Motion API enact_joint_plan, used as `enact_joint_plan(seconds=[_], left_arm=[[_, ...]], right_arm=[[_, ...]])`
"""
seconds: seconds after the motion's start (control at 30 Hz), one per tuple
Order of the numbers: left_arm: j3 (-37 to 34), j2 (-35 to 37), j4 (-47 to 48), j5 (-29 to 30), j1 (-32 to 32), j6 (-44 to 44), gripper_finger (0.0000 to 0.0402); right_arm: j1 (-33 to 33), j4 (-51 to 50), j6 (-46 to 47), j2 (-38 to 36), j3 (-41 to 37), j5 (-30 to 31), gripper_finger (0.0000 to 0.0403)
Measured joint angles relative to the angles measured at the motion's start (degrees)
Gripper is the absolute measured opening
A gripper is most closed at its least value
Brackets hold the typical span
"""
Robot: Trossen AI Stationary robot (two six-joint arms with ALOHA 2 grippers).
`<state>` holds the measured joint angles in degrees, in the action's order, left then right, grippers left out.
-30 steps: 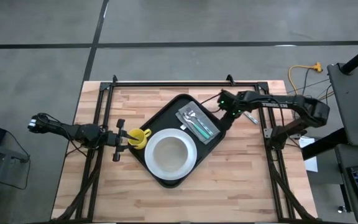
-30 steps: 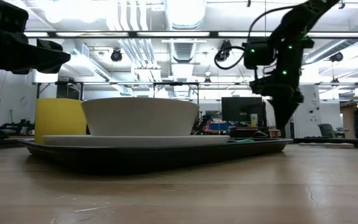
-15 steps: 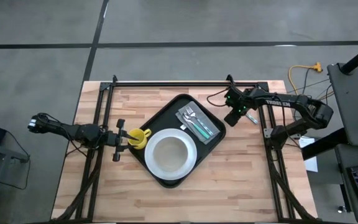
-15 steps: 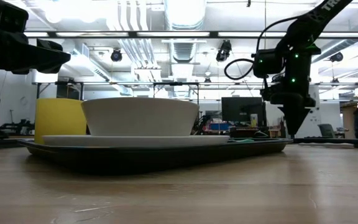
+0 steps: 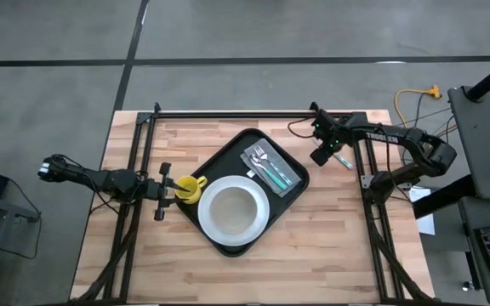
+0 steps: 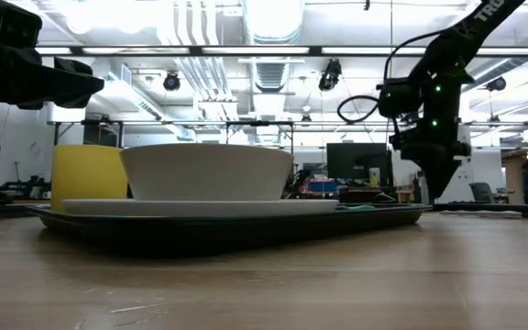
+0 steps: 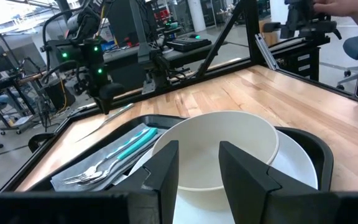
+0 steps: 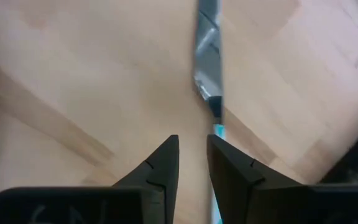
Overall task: Set up tray
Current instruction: Put the table knife to the right of the white fork on top of the gray napkin on the black serving tray
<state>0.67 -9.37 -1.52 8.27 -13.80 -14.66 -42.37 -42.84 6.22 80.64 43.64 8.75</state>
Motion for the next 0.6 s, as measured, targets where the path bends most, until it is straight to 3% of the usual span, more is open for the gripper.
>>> enact_joint_plan(seconds=[0.6], left_arm=[[0.0,0.0,0.0,0.0,0.0,0.0,0.0101]], right_arm=[[-5.4,1.9,1.5,0.0,-3.7,0.4,0.0073]])
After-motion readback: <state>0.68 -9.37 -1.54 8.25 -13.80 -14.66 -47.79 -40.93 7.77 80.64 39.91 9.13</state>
